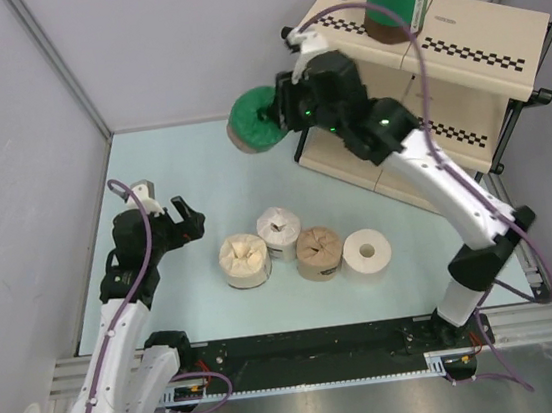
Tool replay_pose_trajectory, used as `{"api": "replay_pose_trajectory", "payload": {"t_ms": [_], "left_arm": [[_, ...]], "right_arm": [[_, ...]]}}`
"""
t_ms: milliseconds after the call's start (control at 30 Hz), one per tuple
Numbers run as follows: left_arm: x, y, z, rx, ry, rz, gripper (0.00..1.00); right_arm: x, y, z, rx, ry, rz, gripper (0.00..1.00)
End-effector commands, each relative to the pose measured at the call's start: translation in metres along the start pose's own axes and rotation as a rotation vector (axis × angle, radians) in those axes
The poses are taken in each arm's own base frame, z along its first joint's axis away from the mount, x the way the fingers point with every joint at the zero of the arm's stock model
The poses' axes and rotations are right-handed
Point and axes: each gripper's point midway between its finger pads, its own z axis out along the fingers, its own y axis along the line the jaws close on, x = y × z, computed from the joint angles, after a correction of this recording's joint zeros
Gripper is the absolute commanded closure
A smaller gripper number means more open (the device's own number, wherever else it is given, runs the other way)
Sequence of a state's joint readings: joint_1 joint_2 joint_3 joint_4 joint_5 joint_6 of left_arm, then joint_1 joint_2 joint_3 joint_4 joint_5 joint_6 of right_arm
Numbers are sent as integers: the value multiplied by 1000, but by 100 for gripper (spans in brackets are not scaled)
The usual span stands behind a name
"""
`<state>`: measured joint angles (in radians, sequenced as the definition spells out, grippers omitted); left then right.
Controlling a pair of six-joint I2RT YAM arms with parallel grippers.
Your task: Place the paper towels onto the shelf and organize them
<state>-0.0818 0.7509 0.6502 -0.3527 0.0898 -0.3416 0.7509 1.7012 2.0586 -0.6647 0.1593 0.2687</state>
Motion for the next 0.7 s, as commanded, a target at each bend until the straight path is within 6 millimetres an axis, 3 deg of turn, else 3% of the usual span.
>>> {"api": "replay_pose_trajectory", "payload": {"t_ms": [0,67,133,167,267,433,667], "left_arm": [[-9,-2,1,9,-26,-16,0],[-10,-3,0,10,-33,-15,0],[-10,-2,0,10,-32,-16,0],[-9,-2,0,10,-29,-15,0],[-9,-2,0,10,-29,-17,0],[-8,-3,1,17,-25,-15,0],[-6,-4,2,21,-15,-17,0]], "right_arm": [[-103,-22,-116,29,-277,2,73],[-135,-35,-170,51,-396,13,75],[-149,-60,-204,153,-458,19,76],[-160,-67,-231,187,-509,4,76],[-164,-97,-270,344,-562,4,77],[-161,-148,-309,654,-606,8,78],[-167,-176,-318,799,-655,36,78]]}}
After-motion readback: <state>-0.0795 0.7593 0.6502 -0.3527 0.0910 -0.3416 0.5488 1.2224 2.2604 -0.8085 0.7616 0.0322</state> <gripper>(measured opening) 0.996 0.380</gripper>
